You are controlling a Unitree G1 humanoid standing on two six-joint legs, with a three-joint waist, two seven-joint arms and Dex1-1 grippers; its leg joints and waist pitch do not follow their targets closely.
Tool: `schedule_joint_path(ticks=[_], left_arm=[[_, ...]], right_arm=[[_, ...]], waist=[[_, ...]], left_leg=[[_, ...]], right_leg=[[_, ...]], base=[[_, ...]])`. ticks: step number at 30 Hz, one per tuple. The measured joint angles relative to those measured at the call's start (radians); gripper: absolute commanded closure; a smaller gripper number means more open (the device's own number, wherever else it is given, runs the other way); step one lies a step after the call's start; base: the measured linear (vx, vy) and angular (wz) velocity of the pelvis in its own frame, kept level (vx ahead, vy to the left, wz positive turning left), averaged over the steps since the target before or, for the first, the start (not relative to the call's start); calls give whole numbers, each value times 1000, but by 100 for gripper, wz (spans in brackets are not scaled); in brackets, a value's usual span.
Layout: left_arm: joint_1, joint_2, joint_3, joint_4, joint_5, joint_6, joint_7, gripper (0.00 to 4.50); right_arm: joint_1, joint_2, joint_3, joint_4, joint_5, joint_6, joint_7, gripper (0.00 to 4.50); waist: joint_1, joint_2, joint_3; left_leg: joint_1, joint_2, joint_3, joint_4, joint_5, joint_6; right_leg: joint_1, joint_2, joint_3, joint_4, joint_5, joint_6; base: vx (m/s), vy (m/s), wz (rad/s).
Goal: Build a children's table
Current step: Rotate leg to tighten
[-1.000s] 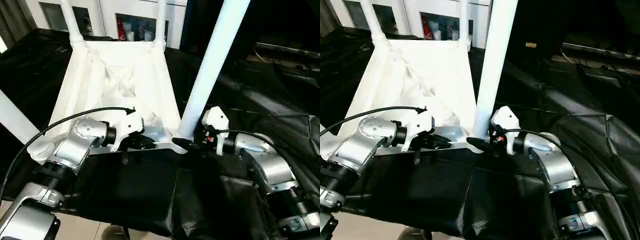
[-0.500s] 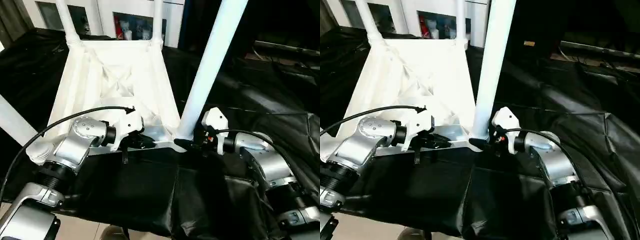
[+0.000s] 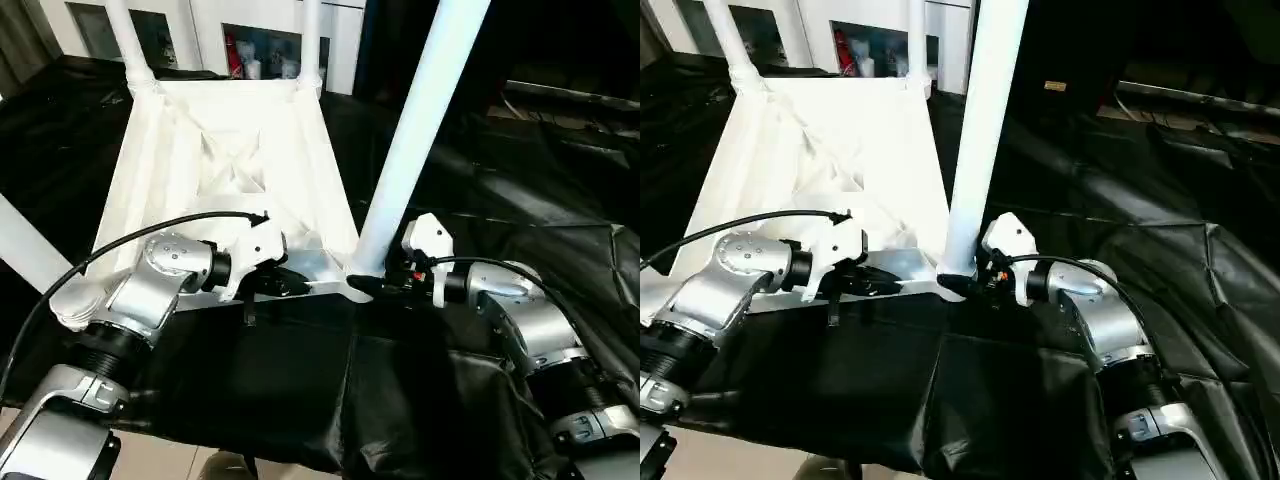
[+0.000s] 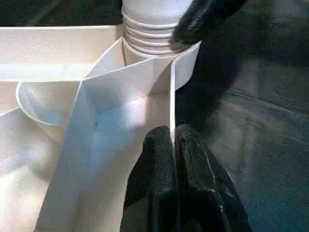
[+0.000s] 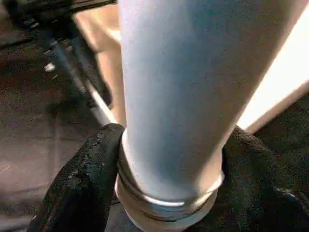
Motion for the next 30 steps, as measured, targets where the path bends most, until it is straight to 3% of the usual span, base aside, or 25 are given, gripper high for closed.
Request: schedule_joint_path(ticks=[4,8,14,15,17,20,25,30], left_arm=[[-25,-41,2,37,22,12,77,450],[-72,-156,16,112,59,52,230,450],[-81,-239,10,135,96,80,339,450],[-81,-244,9,136,102,83,341,450],[-81,-247,10,136,107,85,340,450],[-81,-239,10,137,109,73,323,450],[-75,-179,10,127,89,41,225,450],[-57,-119,10,100,66,3,116,450]], right_arm=[[-8,54,-29,31,-13,5,-140,178],[-8,199,-104,46,-44,51,-439,179],[-10,267,-120,58,-93,61,-649,179],[-11,270,-121,61,-97,59,-657,145],[-17,272,-123,68,-104,59,-657,110],[-21,259,-122,70,-104,61,-611,108],[-31,155,-92,66,-64,81,-374,108],[-31,63,-62,54,-27,90,-177,108]], waist=[[-3,0,0],[-2,3,-1],[-3,8,-4],[-4,8,-3],[-7,8,-3],[-12,9,-3],[-14,9,-3],[-6,9,-2]], left_leg=[[2,-1,0,-2,0,0],[3,-3,-1,-8,0,0],[16,-9,-2,-22,0,1],[18,-9,-2,-24,0,1],[19,-10,-2,-24,0,1],[19,-11,-2,-25,0,1],[20,-11,-1,-37,0,1],[20,-10,-1,-38,0,1]], right_leg=[[0,0,0,-2,0,0],[2,0,-1,-10,0,1],[24,-1,-2,-44,-1,1],[28,-1,-4,-50,-1,1],[30,-2,-4,-56,-1,1],[31,-2,-3,-61,-1,1],[30,-1,-3,-62,-1,1],[25,-1,-2,-43,1,0]], base=[[0,0,0],[0,0,0],[0,0,0],[0,0,0],[0,0,0],[0,0,0],[0,0,0],[0,0,0]])
